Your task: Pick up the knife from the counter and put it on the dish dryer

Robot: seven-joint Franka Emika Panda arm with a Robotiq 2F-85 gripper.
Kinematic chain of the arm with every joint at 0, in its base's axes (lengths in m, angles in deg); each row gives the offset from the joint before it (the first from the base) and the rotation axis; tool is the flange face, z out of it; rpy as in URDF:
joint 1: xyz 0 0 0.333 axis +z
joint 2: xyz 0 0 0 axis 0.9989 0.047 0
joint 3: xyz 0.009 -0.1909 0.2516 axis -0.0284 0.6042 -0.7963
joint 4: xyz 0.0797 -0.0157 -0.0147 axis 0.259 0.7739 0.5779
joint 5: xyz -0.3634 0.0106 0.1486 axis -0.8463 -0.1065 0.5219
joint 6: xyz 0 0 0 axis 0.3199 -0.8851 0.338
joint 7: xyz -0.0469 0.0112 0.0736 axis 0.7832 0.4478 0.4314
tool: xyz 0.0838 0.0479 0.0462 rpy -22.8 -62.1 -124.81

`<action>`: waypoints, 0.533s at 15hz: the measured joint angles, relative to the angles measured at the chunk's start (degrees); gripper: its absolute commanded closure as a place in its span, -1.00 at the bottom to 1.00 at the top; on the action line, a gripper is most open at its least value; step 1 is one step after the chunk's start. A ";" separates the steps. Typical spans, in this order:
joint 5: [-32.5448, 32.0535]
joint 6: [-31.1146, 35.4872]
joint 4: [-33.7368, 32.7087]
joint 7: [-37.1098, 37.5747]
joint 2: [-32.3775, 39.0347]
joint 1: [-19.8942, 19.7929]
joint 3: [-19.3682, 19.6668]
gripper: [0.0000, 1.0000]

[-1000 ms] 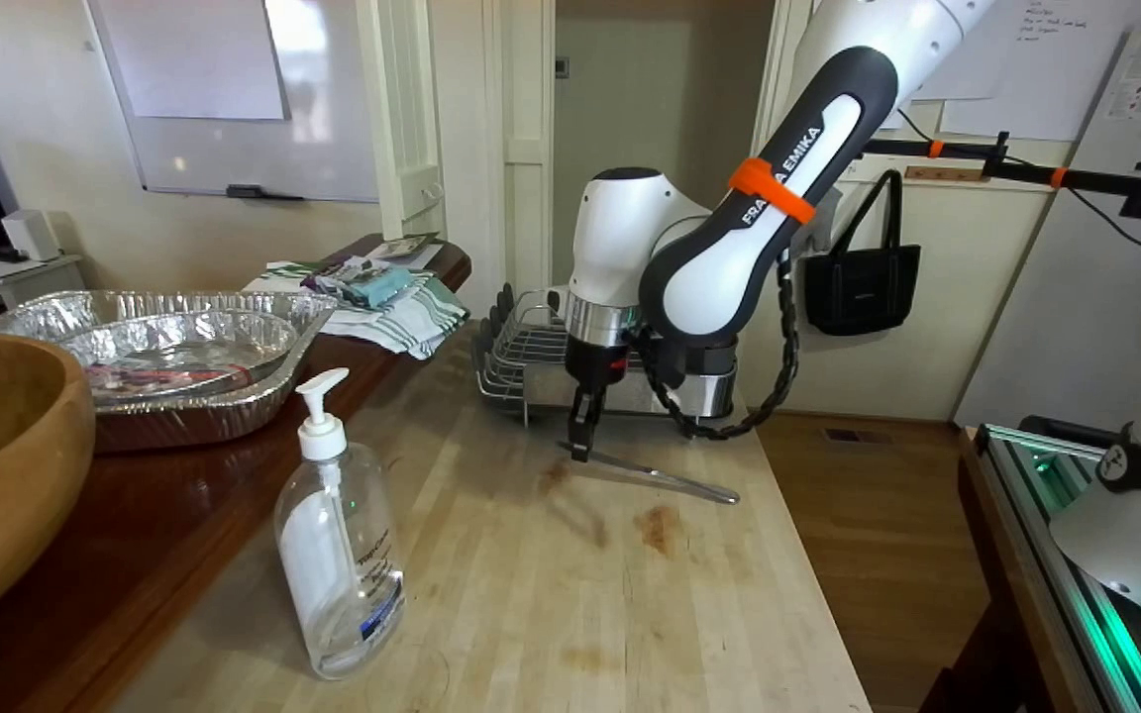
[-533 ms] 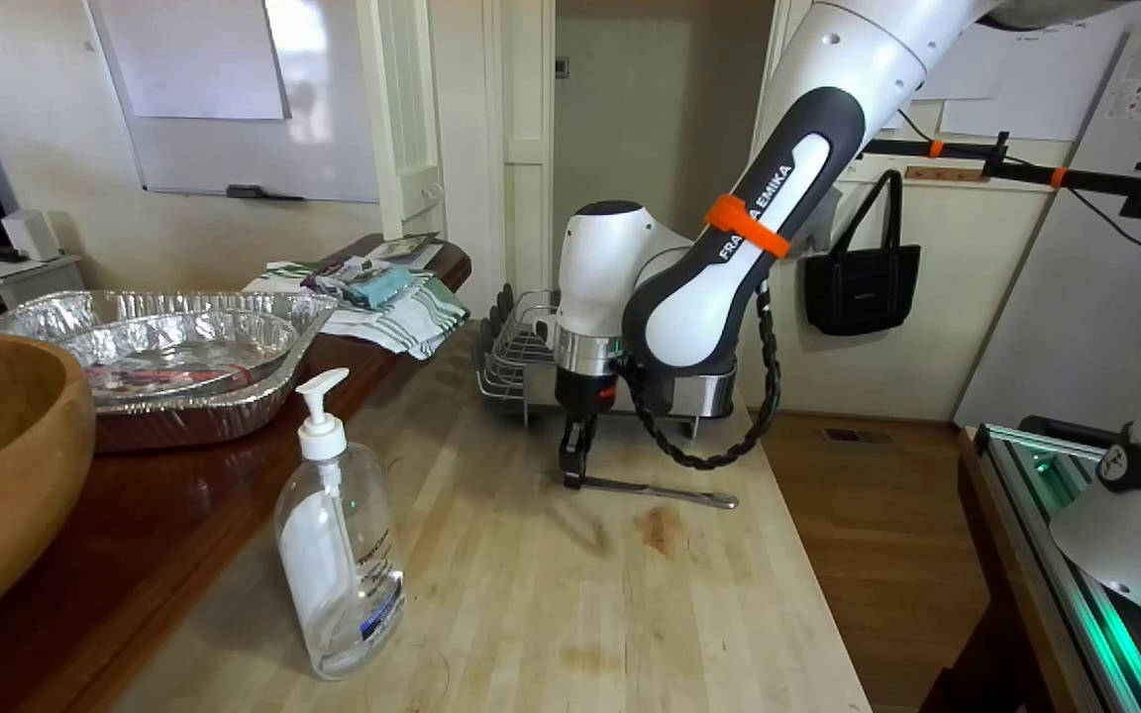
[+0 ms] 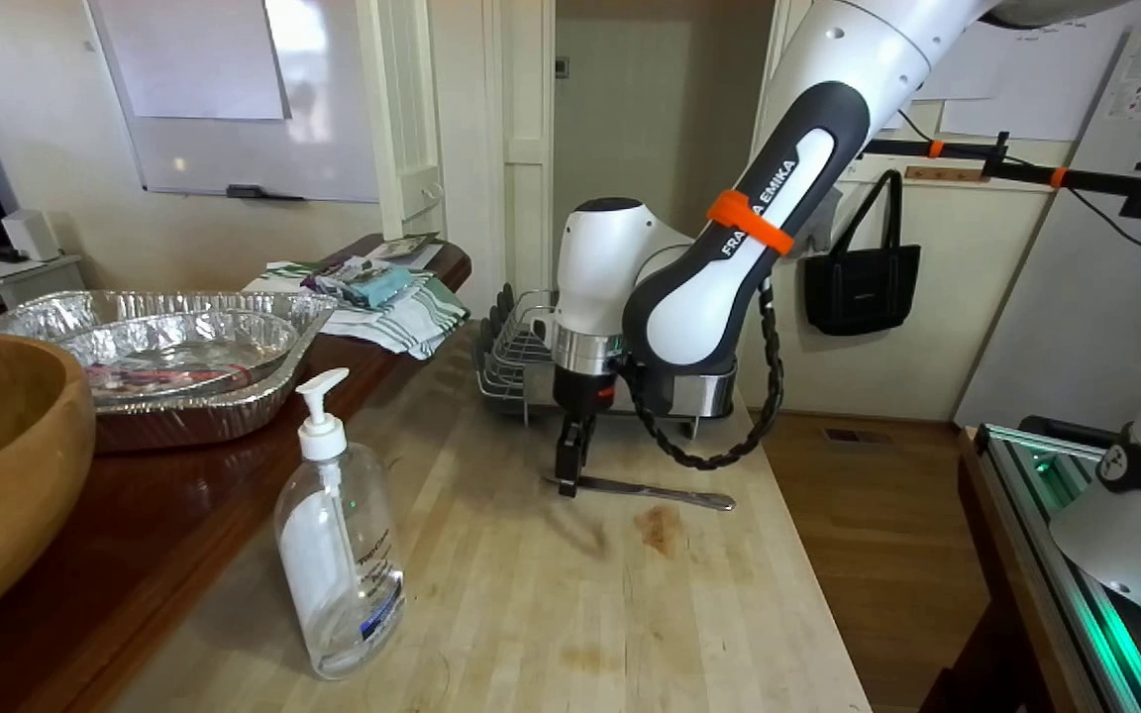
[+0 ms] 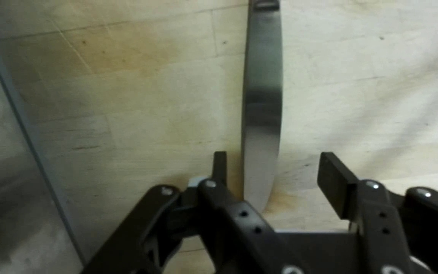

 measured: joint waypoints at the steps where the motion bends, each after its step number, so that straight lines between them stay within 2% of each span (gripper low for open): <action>1: 0.00 -0.30 0.36 0.00 -0.39 0.04 -0.10 -1.00; 8: -0.22 -11.63 3.33 0.04 -3.96 0.58 0.13 -1.00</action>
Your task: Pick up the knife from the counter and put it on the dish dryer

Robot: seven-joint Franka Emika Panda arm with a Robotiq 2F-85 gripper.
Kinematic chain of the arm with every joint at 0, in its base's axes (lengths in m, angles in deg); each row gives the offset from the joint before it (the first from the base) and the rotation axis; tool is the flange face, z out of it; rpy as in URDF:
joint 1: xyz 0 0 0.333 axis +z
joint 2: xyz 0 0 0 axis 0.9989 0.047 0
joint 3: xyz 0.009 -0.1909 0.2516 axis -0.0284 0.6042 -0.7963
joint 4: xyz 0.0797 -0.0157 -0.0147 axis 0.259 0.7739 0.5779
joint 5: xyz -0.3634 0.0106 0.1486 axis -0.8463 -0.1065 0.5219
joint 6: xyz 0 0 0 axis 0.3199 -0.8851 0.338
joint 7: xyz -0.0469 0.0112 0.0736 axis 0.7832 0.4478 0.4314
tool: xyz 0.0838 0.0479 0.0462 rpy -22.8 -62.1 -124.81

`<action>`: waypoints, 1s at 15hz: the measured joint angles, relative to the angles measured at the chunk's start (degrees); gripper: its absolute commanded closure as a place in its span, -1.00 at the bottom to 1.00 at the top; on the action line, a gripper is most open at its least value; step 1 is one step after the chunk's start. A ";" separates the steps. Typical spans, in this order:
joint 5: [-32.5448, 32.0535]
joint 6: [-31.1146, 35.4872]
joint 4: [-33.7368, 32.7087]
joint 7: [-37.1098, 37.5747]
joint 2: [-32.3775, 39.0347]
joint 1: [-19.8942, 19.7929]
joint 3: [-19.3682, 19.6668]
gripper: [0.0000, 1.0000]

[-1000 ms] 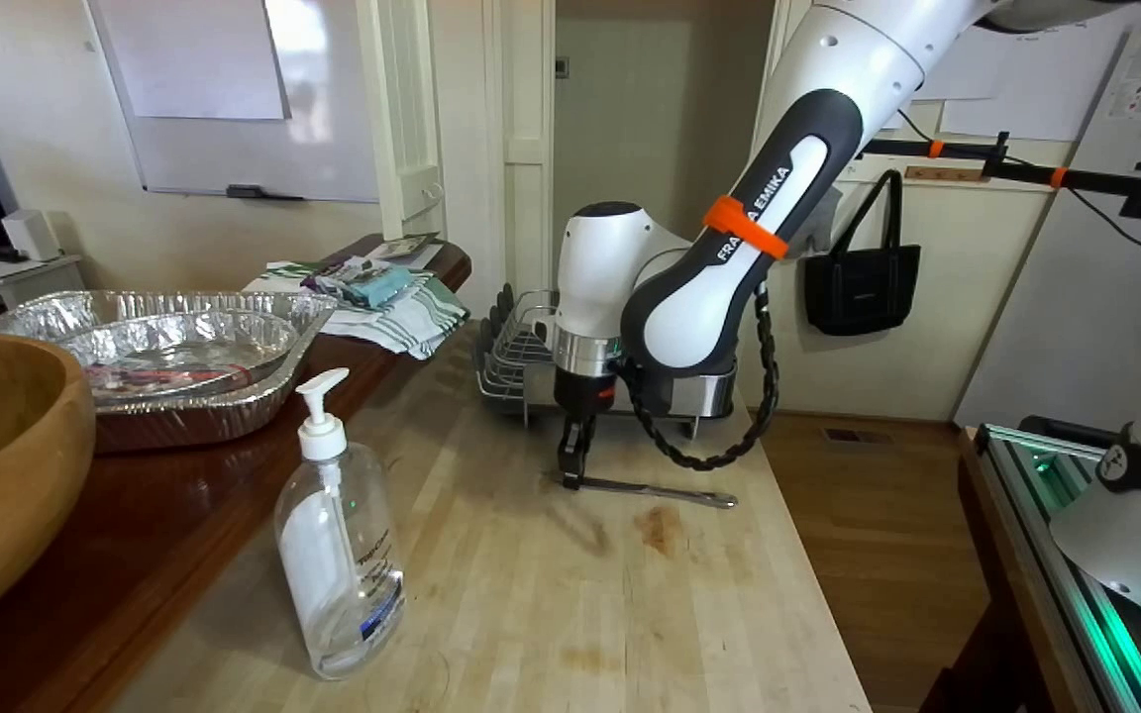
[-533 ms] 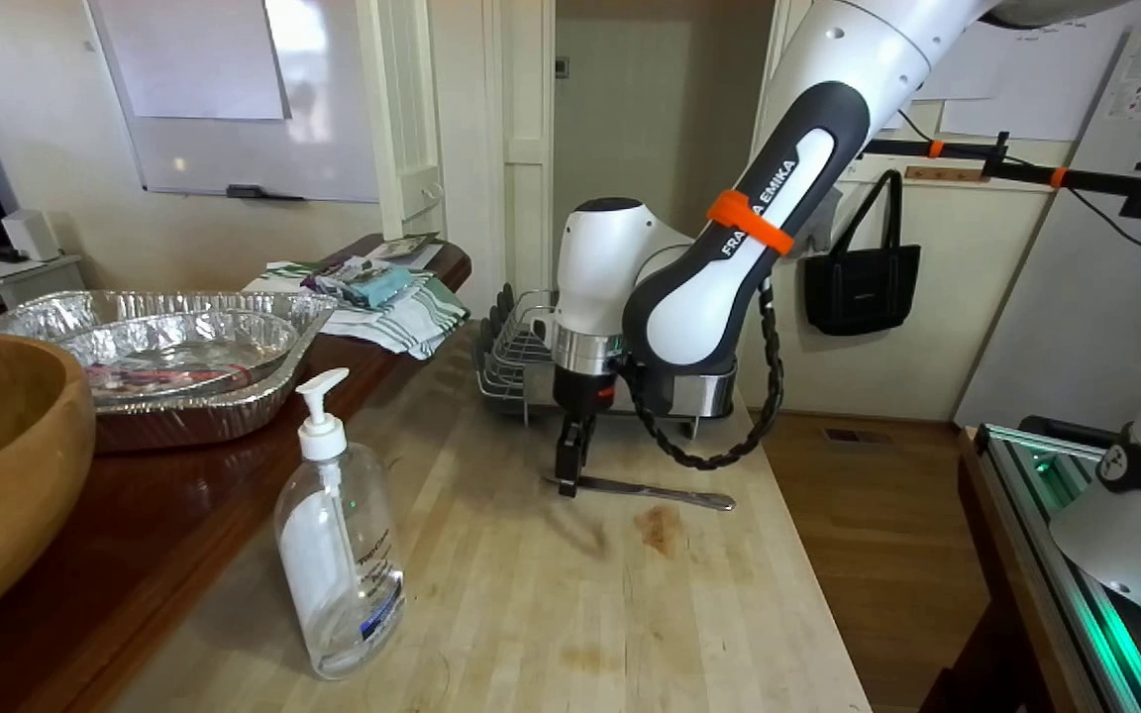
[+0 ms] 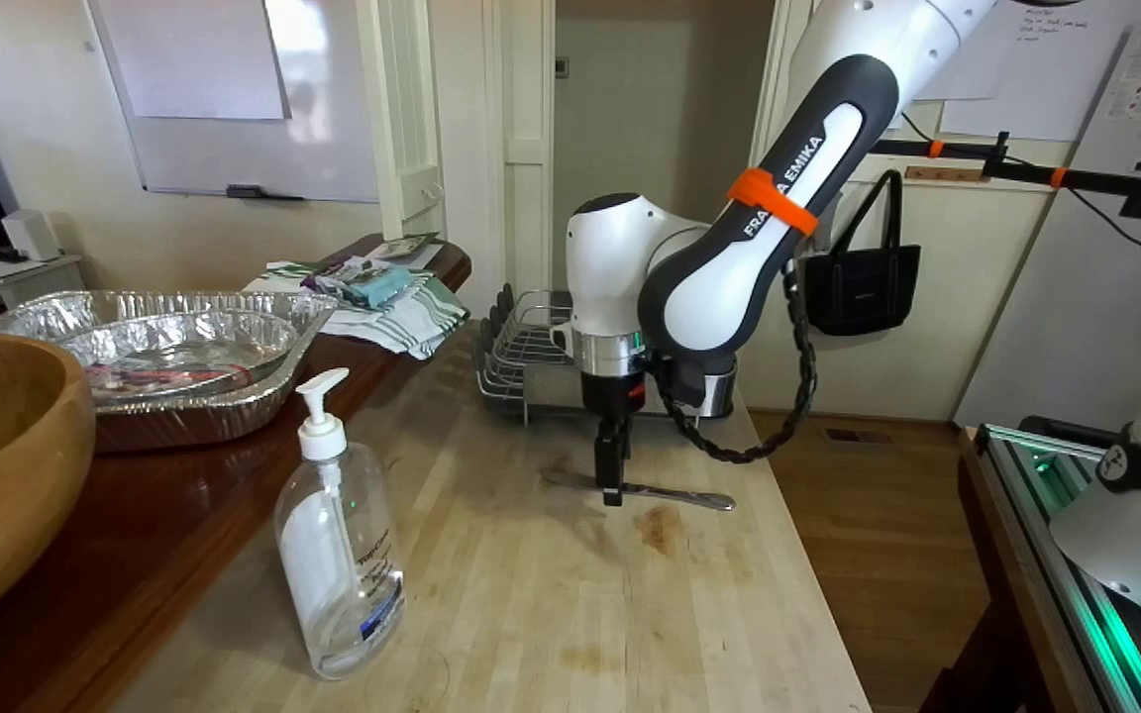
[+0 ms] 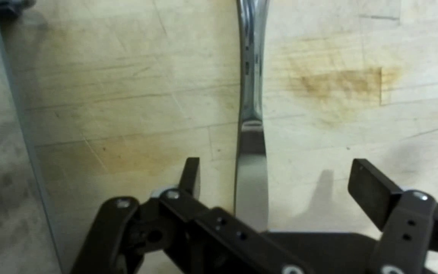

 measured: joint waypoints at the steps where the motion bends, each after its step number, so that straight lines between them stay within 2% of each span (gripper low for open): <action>1: -0.03 -1.39 0.28 0.00 -0.32 0.00 0.02 -0.96; 4: -0.18 -4.23 0.82 0.01 -0.67 0.02 0.11 -0.61; 5: -0.25 -4.60 0.91 0.01 -0.66 0.02 0.17 -0.26; 6: -0.32 -4.80 0.95 0.01 -0.61 0.02 0.21 -0.06; 11: -0.85 -5.05 0.91 0.05 -0.03 0.18 0.80 0.71; 13: -1.03 -4.95 0.78 0.05 0.17 0.21 0.99 0.98; 14: -1.07 -4.94 0.66 0.05 0.23 0.21 1.01 1.00; 15: -1.10 -4.94 0.56 0.05 0.26 0.22 1.02 0.94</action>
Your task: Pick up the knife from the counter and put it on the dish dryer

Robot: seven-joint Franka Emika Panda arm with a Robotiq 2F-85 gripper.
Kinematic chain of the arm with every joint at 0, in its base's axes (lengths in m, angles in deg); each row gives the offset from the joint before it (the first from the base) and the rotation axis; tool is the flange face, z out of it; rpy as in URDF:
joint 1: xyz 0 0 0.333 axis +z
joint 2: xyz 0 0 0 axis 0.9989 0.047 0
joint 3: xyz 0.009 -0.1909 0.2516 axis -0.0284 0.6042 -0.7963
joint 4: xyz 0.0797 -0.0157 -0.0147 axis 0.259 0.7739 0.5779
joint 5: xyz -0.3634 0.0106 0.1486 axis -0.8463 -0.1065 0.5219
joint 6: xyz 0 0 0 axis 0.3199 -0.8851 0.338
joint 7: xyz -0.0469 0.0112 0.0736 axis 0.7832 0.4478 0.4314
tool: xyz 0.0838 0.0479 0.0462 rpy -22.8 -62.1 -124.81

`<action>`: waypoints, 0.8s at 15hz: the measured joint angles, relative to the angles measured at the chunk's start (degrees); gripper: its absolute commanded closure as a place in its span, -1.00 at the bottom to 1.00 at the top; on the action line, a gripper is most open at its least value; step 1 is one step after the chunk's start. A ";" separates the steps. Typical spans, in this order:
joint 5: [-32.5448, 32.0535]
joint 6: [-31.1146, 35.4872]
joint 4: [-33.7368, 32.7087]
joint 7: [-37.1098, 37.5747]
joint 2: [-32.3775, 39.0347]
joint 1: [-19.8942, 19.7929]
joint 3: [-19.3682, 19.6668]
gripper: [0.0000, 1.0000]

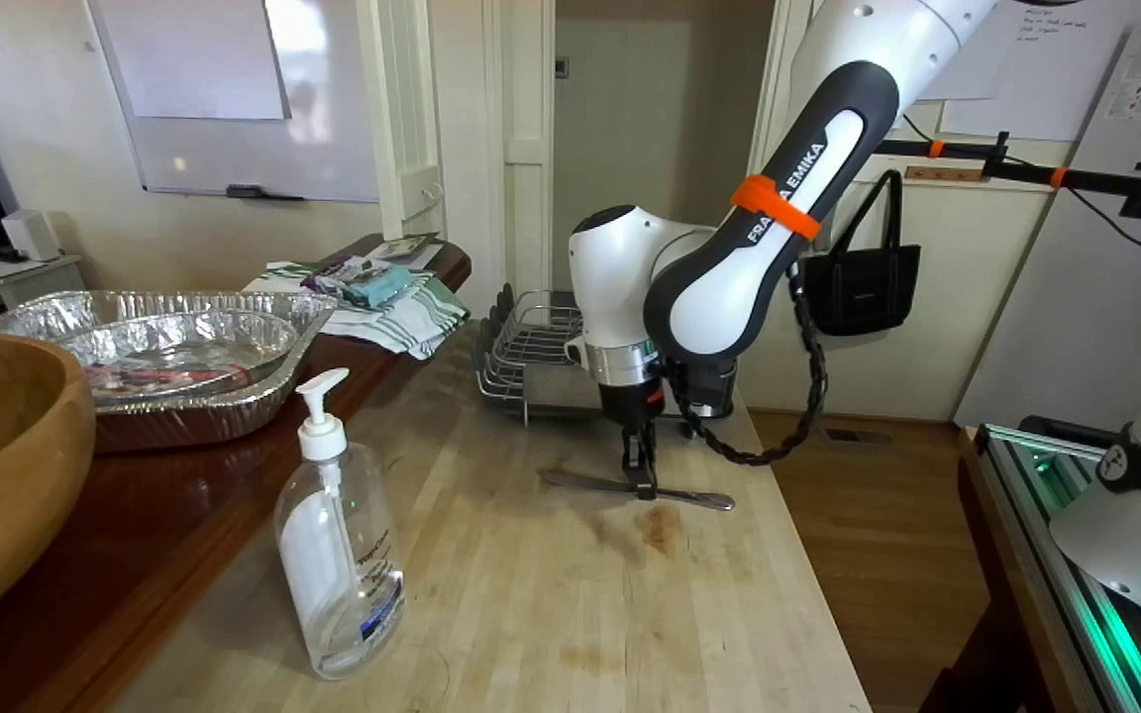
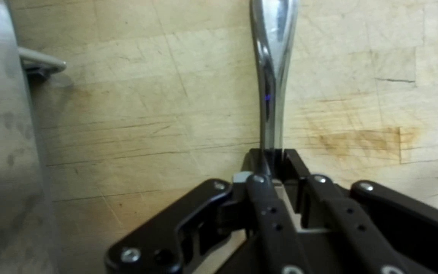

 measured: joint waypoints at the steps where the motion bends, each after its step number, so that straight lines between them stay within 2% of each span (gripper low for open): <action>1: 0.00 0.02 -0.08 0.00 0.04 0.00 0.01 0.92; 7: -0.07 3.79 0.22 0.00 -0.79 0.10 -0.01 0.92; 12: -1.38 7.75 2.97 0.43 -5.14 1.17 0.03 0.92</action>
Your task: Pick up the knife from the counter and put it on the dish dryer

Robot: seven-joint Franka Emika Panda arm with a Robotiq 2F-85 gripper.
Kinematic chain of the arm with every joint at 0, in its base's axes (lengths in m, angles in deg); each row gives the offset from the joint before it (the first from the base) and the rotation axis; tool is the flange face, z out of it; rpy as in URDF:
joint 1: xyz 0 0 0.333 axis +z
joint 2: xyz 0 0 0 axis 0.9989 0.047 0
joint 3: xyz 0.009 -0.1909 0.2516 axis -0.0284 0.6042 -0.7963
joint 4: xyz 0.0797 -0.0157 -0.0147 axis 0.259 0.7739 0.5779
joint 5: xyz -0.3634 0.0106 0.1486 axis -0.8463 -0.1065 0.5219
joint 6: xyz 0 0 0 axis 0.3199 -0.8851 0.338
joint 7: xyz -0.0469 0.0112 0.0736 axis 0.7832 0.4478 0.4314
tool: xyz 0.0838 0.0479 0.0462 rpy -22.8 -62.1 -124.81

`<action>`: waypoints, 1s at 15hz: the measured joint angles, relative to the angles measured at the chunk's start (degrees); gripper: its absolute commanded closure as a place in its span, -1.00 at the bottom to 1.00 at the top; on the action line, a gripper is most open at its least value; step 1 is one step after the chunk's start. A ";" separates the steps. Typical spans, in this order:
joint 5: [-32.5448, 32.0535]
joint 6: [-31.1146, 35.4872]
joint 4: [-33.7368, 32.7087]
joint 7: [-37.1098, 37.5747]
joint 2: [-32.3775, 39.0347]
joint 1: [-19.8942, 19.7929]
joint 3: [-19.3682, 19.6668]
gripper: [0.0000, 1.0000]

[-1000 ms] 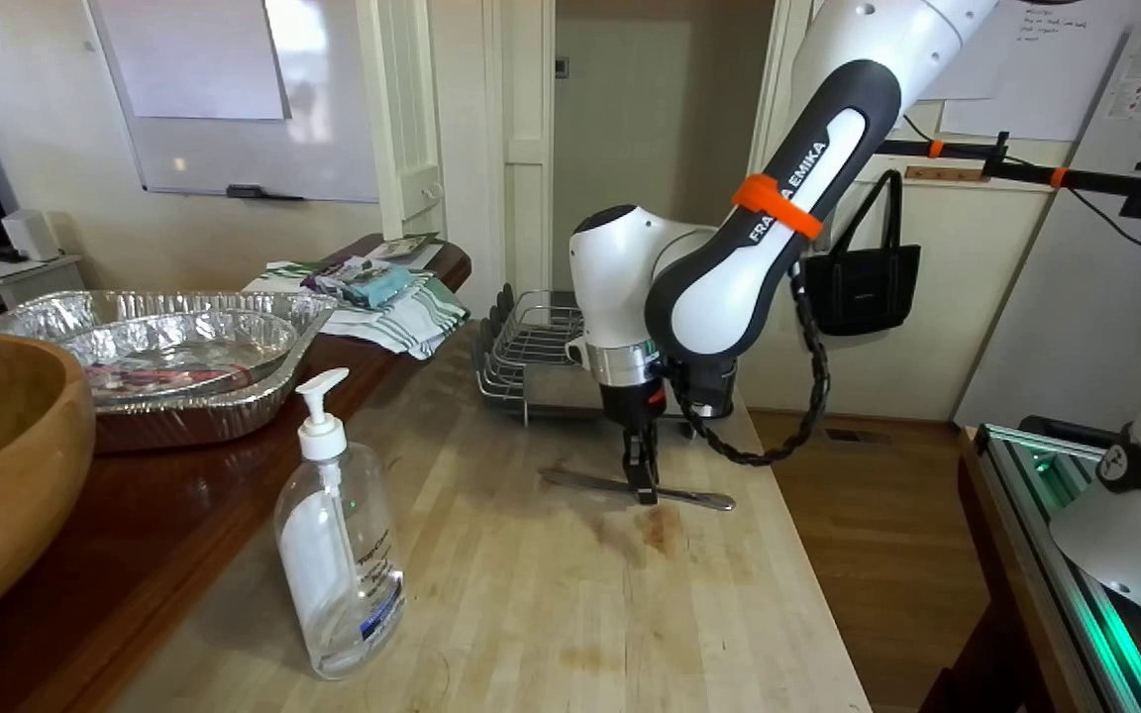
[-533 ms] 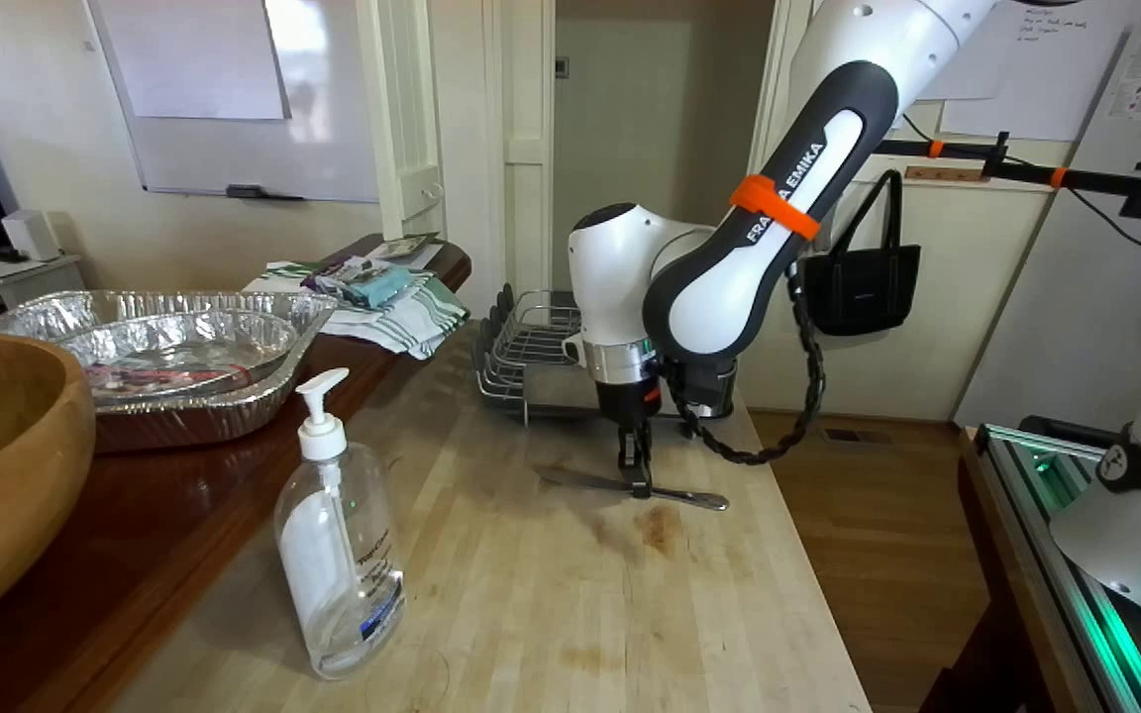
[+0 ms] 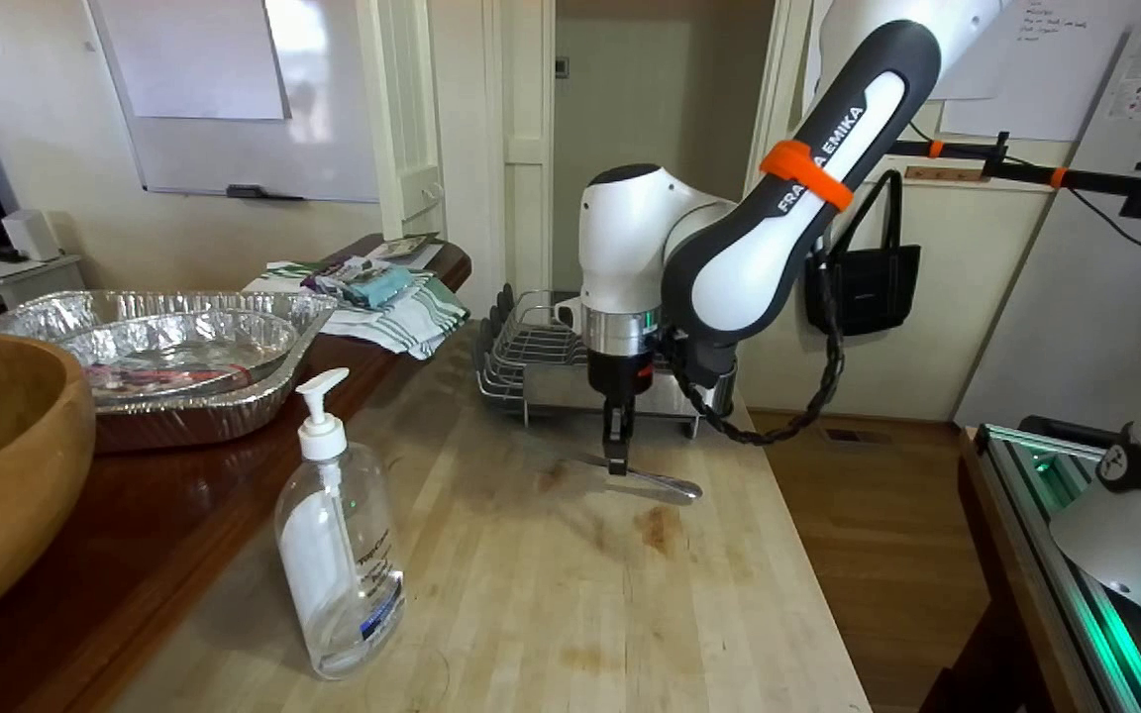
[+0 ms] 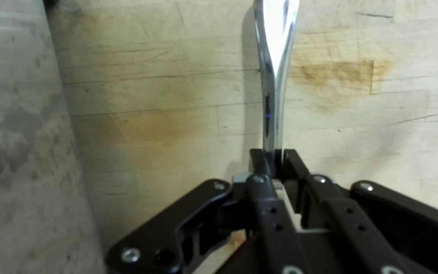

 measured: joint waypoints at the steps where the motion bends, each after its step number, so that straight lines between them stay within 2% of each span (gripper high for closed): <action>1: -0.34 0.56 1.04 0.53 -1.34 0.24 0.05 0.92; 8: -6.38 1.47 9.32 9.28 -13.57 1.34 1.76 0.92; 15: -12.14 1.09 14.75 16.72 -24.01 0.29 2.27 0.92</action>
